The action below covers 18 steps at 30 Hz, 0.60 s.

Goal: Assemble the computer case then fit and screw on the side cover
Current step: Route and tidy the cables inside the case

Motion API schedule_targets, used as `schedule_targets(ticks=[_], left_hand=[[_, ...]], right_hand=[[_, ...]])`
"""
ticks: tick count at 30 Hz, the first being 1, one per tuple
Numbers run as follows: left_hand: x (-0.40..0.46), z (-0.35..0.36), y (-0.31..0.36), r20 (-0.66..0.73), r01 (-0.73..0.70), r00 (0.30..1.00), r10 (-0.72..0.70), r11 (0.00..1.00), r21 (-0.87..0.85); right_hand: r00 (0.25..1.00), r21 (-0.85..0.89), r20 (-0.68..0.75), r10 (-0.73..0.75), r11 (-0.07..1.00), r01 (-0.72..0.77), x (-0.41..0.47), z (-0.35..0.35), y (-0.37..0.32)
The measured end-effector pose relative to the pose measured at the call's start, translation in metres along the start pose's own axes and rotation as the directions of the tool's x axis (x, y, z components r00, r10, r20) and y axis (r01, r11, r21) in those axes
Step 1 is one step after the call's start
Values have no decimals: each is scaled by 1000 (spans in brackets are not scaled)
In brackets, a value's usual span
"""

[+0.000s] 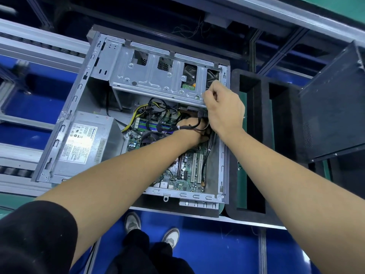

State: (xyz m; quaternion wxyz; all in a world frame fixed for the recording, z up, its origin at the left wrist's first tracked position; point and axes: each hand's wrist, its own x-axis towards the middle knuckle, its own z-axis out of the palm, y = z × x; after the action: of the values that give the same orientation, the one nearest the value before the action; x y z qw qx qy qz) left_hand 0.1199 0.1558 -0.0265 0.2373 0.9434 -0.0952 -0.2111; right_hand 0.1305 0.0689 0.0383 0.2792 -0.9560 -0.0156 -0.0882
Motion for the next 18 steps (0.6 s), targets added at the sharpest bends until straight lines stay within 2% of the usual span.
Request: schedule_targets(ticks=[7, 12, 15, 18], left_hand=[[-4, 18, 1, -146, 8, 989, -6, 1000, 15], [-4, 21, -7, -136, -28, 990, 27, 1000, -6], [-3, 26, -11, -44, -89, 995, 91, 995, 52], [-2, 22, -8, -82, -38, 996, 42, 998, 40]], right_hand=[[1000, -15, -7, -12, 1000, 12, -1, 0, -2], [1000, -22, -1, -6, 1000, 6, 0, -2, -1], [1000, -23, 4, 0, 1000, 0, 0, -2, -2], [1000, -17, 3, 0, 1000, 0, -1, -2, -2]])
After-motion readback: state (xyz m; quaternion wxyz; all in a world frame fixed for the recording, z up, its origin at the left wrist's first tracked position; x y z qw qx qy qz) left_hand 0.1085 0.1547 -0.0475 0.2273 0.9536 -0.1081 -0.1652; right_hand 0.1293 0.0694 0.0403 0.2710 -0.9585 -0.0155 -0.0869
